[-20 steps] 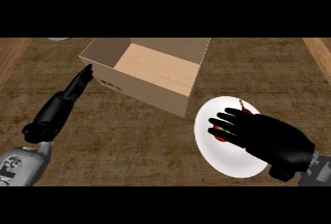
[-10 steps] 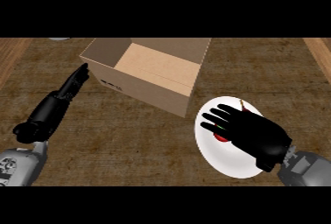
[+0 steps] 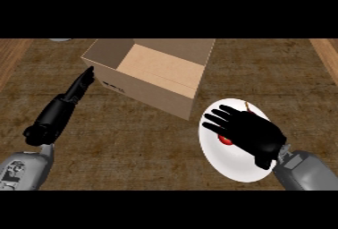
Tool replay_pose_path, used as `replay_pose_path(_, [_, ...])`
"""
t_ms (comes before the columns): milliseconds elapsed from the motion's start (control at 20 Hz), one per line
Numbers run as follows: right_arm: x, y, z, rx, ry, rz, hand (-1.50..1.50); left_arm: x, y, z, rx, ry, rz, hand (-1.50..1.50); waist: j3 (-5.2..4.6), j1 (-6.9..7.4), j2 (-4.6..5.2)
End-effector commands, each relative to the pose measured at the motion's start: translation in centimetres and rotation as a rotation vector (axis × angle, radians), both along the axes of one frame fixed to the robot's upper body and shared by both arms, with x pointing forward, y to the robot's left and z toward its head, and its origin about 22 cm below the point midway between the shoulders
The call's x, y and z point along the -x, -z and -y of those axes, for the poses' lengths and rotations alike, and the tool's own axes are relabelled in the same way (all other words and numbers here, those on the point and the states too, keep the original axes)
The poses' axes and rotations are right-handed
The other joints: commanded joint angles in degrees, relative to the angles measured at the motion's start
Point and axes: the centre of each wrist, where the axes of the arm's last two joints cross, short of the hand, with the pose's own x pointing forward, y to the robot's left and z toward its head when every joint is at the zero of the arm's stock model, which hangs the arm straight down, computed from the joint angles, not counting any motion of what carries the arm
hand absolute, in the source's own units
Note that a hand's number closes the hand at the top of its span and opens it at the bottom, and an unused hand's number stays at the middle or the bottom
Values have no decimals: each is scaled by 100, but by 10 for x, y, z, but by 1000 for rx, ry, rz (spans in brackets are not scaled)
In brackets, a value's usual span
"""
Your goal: Pick the tomato from the plate and place it in the cardboard box
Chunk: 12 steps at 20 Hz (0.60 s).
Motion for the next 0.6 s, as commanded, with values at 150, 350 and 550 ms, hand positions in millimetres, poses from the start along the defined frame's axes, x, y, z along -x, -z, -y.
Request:
replay_pose_path(150, [-17, 28, 6, 8, -25, -36, -150, -18, 4, -14, 9, 19, 12, 0, 0, -9, 13])
replay_pose_path(350, [-4, 44, -21, 41, 10, 6, -150, 4, -5, 2, 3, -2, -4, 0, 1, 9, 1])
replay_pose_path(550, [-23, 44, 4, 60, 45, 28, -150, -7, -6, 0, 0, -5, -11, 0, 1, -1, 3])
